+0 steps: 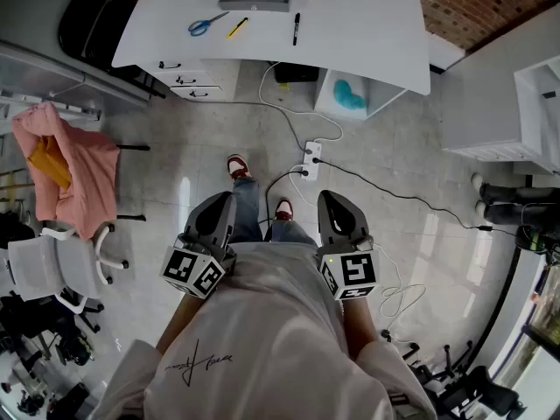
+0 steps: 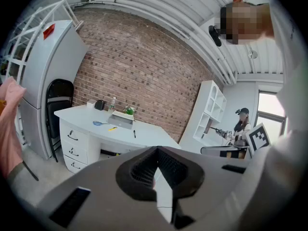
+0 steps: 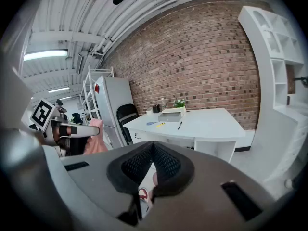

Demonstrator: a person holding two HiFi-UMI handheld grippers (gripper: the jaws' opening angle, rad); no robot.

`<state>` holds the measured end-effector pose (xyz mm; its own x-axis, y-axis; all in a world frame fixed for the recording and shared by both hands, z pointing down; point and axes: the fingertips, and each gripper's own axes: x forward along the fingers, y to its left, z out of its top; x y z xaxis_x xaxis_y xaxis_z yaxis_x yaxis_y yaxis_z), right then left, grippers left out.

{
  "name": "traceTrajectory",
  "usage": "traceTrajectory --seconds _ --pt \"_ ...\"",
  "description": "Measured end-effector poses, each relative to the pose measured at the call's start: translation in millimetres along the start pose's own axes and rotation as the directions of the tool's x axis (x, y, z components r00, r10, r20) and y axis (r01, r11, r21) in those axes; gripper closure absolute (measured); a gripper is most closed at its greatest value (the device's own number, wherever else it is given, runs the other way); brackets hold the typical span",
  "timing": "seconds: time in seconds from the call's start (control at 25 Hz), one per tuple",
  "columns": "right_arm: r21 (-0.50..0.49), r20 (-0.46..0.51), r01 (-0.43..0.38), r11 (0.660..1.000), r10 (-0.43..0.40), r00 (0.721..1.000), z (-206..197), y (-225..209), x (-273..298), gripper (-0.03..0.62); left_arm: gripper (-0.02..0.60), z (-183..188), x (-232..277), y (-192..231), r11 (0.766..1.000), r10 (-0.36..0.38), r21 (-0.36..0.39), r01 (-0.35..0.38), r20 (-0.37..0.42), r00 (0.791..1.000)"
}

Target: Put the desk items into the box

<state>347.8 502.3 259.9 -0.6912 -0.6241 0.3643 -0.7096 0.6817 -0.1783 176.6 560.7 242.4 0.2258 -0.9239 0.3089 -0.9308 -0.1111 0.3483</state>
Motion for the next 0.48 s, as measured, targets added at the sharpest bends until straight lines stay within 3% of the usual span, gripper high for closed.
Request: traceTrajectory --seconds 0.48 --pt "0.005 -0.020 0.001 1.000 -0.001 1.000 13.7 9.9 39.1 0.569 0.575 13.8 18.9 27.2 1.000 0.003 -0.016 -0.002 0.030 1.000"
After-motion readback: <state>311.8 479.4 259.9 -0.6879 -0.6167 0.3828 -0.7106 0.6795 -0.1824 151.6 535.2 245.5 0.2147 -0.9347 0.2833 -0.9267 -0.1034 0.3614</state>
